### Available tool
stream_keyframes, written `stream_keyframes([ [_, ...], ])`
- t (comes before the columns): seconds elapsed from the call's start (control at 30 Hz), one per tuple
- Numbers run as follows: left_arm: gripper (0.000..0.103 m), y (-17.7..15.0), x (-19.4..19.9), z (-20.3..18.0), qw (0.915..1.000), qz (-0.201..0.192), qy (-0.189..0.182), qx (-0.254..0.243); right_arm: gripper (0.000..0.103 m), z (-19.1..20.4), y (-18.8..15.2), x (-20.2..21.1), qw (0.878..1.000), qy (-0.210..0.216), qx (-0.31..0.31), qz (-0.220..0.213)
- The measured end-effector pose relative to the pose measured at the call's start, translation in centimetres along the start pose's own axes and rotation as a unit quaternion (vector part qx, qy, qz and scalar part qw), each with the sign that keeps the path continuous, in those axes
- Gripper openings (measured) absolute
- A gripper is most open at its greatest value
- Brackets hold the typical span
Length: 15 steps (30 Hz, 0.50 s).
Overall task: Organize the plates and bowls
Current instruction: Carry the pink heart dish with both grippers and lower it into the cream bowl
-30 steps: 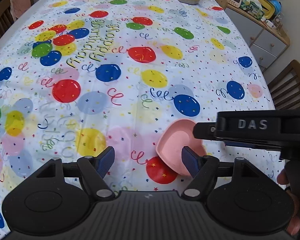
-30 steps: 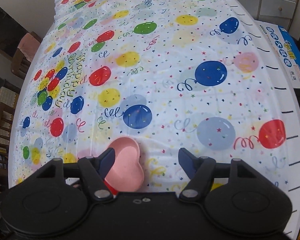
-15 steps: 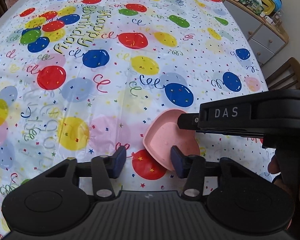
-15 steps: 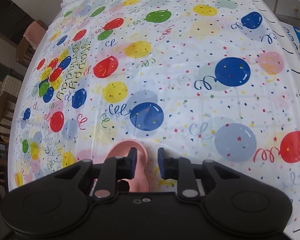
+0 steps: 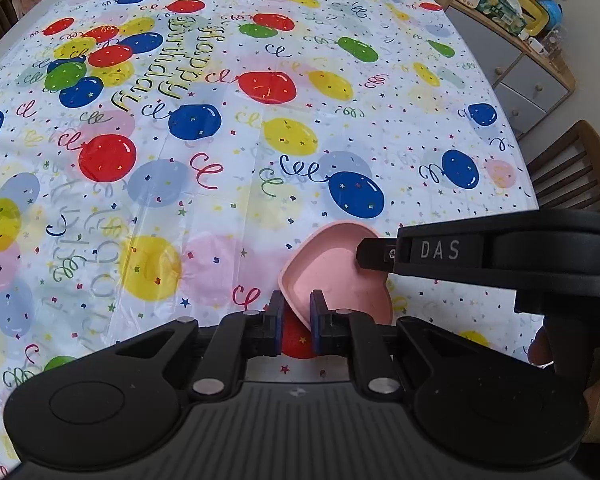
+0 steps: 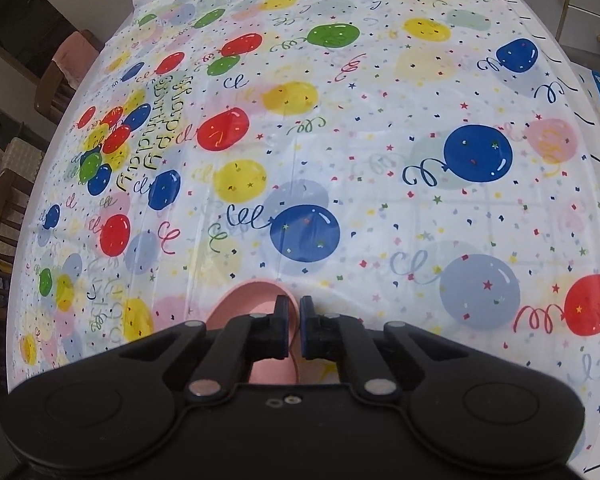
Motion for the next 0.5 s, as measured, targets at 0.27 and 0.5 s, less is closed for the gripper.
stream_keyframes([
  [0.27, 0.012, 0.1, 2.7, 1.0, 0.9999, -0.006, -0.010, -0.005, 0.003, 1.5, -0.4, 1.6, 1.000, -0.003, 0.001, -0.010],
  [0.5, 0.012, -0.4, 6.2, 2.2, 0.9995, -0.018, -0.019, -0.019, 0.003, 4.2, -1.1, 3.9, 1.000, -0.008, 0.012, -0.023],
])
Point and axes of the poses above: each gripper's, at about its wrist camera, not at the fingertips, and x roughly against the way its jaws point, z to its left, y to its top, the point moved 8 cm from there along -x, roughly the way its jaws point, and after that the axes turned 14 degrees about y, right-handed, at the moved point
